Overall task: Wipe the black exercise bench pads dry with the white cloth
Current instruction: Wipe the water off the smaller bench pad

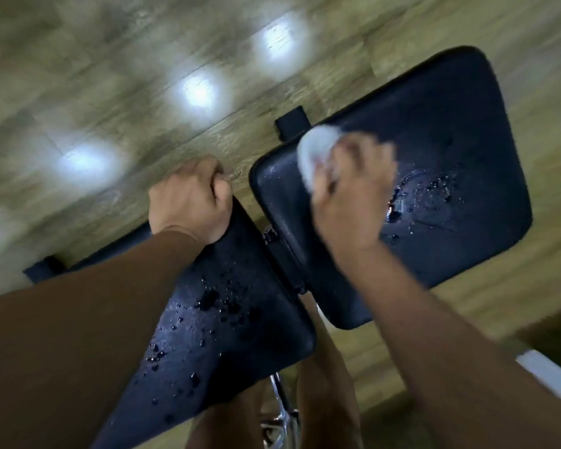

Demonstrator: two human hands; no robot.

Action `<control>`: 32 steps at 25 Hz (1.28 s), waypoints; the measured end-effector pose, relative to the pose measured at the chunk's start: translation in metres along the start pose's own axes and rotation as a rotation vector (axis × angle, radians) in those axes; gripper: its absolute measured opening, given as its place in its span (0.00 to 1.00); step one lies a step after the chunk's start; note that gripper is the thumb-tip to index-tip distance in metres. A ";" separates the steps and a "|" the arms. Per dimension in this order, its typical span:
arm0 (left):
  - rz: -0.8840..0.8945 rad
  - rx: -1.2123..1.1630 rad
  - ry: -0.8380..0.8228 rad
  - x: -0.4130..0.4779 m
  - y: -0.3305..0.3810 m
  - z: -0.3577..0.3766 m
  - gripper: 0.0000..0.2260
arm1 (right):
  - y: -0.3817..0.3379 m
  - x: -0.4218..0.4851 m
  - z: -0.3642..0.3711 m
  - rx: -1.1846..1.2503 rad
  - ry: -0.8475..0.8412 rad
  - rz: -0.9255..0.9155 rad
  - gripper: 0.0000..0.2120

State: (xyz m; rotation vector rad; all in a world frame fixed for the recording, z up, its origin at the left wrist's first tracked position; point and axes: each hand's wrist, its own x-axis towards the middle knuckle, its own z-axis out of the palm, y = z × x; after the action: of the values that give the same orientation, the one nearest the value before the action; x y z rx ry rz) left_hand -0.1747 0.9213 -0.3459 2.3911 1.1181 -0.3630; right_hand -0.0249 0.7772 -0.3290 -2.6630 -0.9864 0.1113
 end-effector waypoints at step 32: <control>0.395 0.540 -0.497 -0.021 0.179 0.002 0.49 | 0.059 0.076 -0.043 0.063 -0.363 -0.324 0.13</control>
State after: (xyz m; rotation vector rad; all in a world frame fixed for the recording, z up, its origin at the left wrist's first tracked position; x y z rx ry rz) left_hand -0.0490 0.8075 -0.2839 2.6597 0.3341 -1.1547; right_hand 0.0774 0.7734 -0.3035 -2.4344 -1.4832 0.5586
